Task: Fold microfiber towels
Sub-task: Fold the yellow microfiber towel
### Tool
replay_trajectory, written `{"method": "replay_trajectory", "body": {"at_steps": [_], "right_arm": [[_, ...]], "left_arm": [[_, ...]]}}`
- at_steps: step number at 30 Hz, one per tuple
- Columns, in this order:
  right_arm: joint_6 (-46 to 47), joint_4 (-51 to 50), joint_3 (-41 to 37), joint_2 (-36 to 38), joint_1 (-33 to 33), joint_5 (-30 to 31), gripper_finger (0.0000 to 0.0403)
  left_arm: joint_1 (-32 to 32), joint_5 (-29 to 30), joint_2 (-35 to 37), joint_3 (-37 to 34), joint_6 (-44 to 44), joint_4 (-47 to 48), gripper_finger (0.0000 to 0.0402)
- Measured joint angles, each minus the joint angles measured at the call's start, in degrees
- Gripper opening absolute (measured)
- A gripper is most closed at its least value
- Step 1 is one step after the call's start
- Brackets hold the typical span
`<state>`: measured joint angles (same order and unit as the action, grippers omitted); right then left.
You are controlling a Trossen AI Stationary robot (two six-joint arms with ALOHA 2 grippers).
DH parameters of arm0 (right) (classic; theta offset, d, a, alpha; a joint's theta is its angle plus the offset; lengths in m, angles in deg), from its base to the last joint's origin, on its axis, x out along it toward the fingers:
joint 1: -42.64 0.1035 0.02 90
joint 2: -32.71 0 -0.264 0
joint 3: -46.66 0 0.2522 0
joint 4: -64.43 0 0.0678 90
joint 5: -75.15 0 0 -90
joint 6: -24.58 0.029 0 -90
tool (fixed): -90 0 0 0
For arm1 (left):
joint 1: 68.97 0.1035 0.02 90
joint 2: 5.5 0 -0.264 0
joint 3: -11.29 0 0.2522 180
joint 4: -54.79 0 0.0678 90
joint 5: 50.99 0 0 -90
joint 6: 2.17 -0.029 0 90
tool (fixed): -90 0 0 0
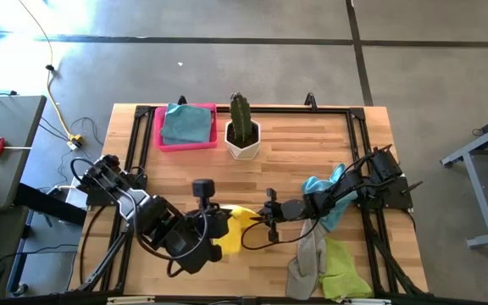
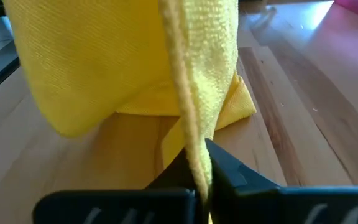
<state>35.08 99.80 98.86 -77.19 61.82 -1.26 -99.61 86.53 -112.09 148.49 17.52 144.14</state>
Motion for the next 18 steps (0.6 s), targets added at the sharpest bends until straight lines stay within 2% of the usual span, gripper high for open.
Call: {"method": "replay_trajectory", "body": {"at_steps": [6, 10, 14, 18], "right_arm": [[1.97, -3.12, -0.04, 2.49, 0.10, 1.65, 0.0002], [3.86, -9.02, 0.04, 7.35, 0.39, 1.65, 0.0001], [5.13, -22.08, 2.34, 14.65, 1.50, 1.78, 0.0001], [5.11, -43.23, 8.96, 21.41, 3.17, 4.40, 0.0000]], "left_arm": [[-1.63, -7.25, 0.00, -0.42, 10.76, 8.94, 0.0000], [-2.74, -7.52, -0.08, -2.99, 19.27, 13.38, 0.0000], [-3.09, -7.00, 0.08, -7.43, 23.87, 14.59, 0.0000], [-2.75, -4.38, -0.10, -12.45, 25.91, 14.53, 0.0000]]}}
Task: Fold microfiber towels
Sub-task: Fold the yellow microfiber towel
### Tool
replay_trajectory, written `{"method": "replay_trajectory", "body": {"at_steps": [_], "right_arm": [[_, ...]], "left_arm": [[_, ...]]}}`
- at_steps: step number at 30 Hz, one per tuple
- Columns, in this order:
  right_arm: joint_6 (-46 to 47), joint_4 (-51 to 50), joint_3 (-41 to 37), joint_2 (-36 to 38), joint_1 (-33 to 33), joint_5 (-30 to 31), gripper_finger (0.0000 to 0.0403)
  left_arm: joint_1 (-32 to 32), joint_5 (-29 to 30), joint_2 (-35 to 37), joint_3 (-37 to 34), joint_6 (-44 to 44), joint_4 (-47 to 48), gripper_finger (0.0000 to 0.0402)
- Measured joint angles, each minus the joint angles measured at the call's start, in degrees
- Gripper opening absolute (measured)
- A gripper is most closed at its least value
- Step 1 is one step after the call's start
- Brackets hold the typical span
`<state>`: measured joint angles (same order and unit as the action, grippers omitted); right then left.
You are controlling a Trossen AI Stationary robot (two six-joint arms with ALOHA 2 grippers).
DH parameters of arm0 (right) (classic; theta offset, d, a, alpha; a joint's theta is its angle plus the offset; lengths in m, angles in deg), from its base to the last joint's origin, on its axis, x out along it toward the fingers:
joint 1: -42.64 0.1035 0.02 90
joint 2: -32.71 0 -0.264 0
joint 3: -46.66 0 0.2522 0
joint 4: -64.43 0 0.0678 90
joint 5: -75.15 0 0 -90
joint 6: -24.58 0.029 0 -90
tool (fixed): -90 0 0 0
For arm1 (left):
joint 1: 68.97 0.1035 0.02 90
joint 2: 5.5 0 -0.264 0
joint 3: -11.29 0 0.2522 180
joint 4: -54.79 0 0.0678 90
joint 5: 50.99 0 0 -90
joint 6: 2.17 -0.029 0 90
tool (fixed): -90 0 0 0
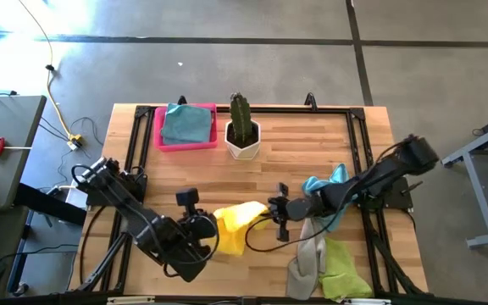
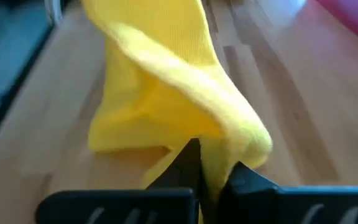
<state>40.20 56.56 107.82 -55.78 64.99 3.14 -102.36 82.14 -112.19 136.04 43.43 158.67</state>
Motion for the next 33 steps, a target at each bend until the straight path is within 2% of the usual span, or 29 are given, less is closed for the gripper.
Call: {"method": "replay_trajectory", "body": {"at_steps": [5, 9, 14, 21, 24, 28, 30, 33], "right_arm": [[-0.32, -28.04, 12.06, 3.26, 1.38, 7.45, 0.0000], [-4.60, -44.58, 21.34, 3.15, 1.26, 17.05, 0.0000], [-14.18, -58.27, 30.12, 3.15, -0.65, 26.15, 0.0000], [-27.89, -63.95, 37.78, 3.17, -6.13, 34.40, 0.0000], [-23.87, -64.04, 38.01, 3.15, -8.27, 30.19, 0.0000], [-8.22, -61.02, 31.92, 3.16, -9.05, 11.74, 0.0000], [-4.82, -55.78, 25.45, 3.09, -7.15, 4.68, 0.0000], [-3.57, -44.12, 15.16, 3.04, -3.07, -1.96, 0.0000]], "left_arm": [[1.64, 5.51, 0.04, -4.39, 2.23, -0.07, 0.0000], [4.34, 9.77, 0.06, -5.58, -1.04, -0.10, 0.0000], [8.34, 13.61, 0.80, -5.67, -8.86, -0.14, 0.0000], [13.68, 19.04, 6.84, -5.58, -12.19, -0.10, 0.0000], [15.24, 15.05, 8.47, -5.59, -10.28, -0.09, 0.0000], [14.75, 0.80, 8.62, -11.54, -3.06, -3.98, 0.0000], [12.71, -5.39, 8.55, -18.51, -1.49, -11.30, 0.0000], [8.62, -12.84, 8.15, -29.63, -0.55, -26.84, 0.0000]]}}
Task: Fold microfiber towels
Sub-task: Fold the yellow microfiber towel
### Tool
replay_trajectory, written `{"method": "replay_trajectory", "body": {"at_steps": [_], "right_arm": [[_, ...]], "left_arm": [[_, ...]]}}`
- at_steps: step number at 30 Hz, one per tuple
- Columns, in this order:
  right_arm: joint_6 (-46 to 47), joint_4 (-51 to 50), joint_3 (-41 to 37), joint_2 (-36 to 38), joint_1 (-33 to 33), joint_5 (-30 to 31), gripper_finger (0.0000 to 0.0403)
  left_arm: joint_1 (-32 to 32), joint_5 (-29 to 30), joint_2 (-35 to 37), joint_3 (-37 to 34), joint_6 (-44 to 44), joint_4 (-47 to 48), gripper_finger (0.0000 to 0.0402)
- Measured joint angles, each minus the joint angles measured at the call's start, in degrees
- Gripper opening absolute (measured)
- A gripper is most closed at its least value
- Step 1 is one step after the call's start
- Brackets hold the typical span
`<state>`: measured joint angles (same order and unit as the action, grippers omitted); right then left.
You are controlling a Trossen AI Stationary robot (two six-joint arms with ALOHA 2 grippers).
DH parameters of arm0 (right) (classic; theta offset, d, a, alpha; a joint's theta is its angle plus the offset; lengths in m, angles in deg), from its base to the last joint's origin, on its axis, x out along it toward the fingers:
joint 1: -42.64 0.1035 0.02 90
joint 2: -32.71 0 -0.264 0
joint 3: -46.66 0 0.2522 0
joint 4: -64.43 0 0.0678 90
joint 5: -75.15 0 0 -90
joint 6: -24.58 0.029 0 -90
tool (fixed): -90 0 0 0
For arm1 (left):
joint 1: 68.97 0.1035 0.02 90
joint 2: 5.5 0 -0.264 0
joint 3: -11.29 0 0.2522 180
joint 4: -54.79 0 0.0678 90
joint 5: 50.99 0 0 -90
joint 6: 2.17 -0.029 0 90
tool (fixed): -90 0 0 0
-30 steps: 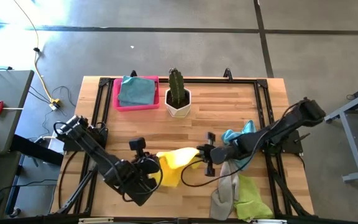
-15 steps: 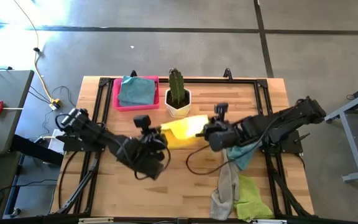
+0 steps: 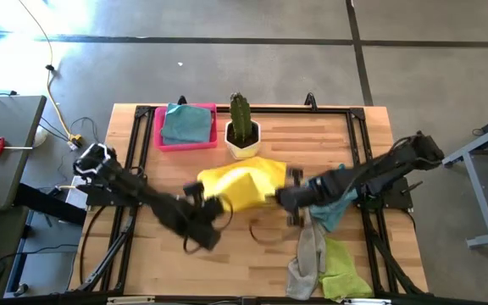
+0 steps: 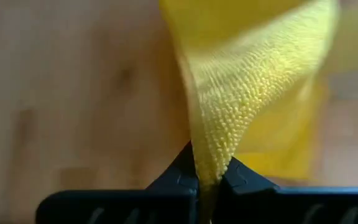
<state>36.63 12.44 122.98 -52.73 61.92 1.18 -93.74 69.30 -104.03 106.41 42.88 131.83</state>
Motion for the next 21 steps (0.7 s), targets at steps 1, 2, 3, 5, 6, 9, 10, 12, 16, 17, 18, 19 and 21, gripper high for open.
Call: {"method": "replay_trajectory", "body": {"at_steps": [1, 2, 3, 5, 6, 9, 10, 12, 16, 17, 18, 19, 21], "right_arm": [[0.39, 4.35, -3.07, 0.00, 1.41, -1.74, 0.0000], [1.12, 9.20, -5.98, -0.02, 2.79, -3.10, 0.0000], [1.83, 14.18, -8.61, -0.04, 4.05, -3.92, 0.0000], [3.13, 23.43, -13.14, -0.04, 6.28, -4.30, 0.0000], [3.64, 27.25, -15.13, -0.08, 7.15, -4.37, 0.0000], [5.67, 35.25, -19.37, -0.11, 9.36, -4.84, 0.0000], [6.02, 36.62, -20.24, -0.11, 9.82, -5.66, 0.0000], [6.06, 36.76, -20.82, -0.11, 10.73, -6.99, 0.0000], [3.14, 35.82, -19.89, -0.11, 11.35, -8.70, 0.0004], [1.82, 35.49, -19.35, -0.11, 11.33, -8.89, 0.0007], [0.61, 35.19, -18.83, -0.11, 11.33, -9.18, 0.0012], [-0.41, 34.80, -18.29, -0.11, 11.27, -9.28, 0.0019], [-1.15, 34.28, -17.72, -0.11, 10.95, -9.47, 0.0033]], "left_arm": [[-1.38, -1.30, 0.00, -2.89, 0.98, -4.89, 0.0000], [-2.65, -2.17, 0.05, -5.40, 2.01, -10.03, 0.0000], [-3.77, -2.73, 0.08, -7.80, 3.12, -15.04, 0.0000], [-5.67, -2.94, 0.08, -11.73, 5.31, -23.95, 0.0000], [-6.48, -3.00, 0.08, -13.18, 5.83, -27.91, 0.0000], [-8.50, -3.02, 0.14, -15.83, 6.19, -35.79, 0.0000], [-9.01, -3.32, 0.14, -16.10, 6.78, -36.65, 0.0000], [-9.87, -4.61, 0.19, -16.08, 8.35, -36.77, 0.0000], [-11.13, -5.93, 0.21, -16.08, 11.45, -36.14, 0.0000], [-11.39, -5.93, 0.21, -16.08, 12.13, -36.23, 0.0000], [-11.62, -5.93, 0.21, -16.08, 12.71, -36.20, 0.0000], [-11.90, -5.95, 0.21, -16.08, 13.13, -36.12, 0.0000], [-12.46, -6.11, 0.21, -16.08, 13.80, -36.16, 0.0000]]}}
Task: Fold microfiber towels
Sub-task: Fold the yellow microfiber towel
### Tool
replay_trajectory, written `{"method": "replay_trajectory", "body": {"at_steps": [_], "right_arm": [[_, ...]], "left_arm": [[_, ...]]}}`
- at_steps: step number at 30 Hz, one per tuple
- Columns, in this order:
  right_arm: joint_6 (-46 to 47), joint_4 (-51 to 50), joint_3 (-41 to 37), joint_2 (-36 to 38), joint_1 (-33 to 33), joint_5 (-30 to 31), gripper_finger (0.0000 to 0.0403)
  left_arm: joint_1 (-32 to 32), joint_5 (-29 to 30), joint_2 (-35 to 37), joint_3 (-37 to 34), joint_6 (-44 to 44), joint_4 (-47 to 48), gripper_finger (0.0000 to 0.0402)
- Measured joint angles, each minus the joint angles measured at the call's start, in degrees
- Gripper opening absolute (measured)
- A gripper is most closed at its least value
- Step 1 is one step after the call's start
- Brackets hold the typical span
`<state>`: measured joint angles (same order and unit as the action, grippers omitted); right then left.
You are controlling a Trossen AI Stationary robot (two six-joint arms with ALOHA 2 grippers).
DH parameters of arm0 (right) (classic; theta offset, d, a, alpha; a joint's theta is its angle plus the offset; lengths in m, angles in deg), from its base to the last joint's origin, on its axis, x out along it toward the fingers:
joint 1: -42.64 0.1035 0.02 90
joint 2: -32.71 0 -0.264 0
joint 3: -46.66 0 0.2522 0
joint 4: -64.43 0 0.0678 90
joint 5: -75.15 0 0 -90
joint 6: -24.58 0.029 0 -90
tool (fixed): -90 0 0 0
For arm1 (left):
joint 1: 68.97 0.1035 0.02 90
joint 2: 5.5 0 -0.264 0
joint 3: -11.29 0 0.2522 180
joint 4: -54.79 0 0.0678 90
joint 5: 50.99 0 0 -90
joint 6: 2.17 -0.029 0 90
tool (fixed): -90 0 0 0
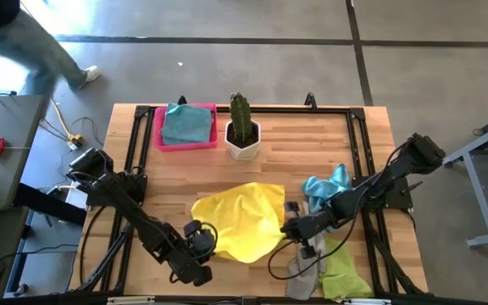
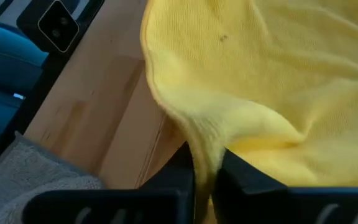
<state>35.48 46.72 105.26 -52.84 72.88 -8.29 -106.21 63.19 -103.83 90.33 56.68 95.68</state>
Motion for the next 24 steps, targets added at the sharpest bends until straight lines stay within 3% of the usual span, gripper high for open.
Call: {"method": "replay_trajectory", "body": {"at_steps": [9, 15, 24], "right_arm": [[4.47, 0.56, -1.16, -2.72, -0.22, -0.41, 0.0089], [5.59, 1.75, -0.89, -8.81, -0.20, -0.81, 0.0091], [7.23, 1.48, -0.65, -8.50, 3.73, -0.35, 0.0091]], "left_arm": [[-2.28, -0.43, 0.00, 0.00, 2.50, 0.08, 0.0000], [-2.55, -0.45, 0.00, 0.00, 2.65, 0.27, 0.0000], [-2.58, -2.97, 0.00, 0.02, 2.61, 2.07, 0.0000]]}}
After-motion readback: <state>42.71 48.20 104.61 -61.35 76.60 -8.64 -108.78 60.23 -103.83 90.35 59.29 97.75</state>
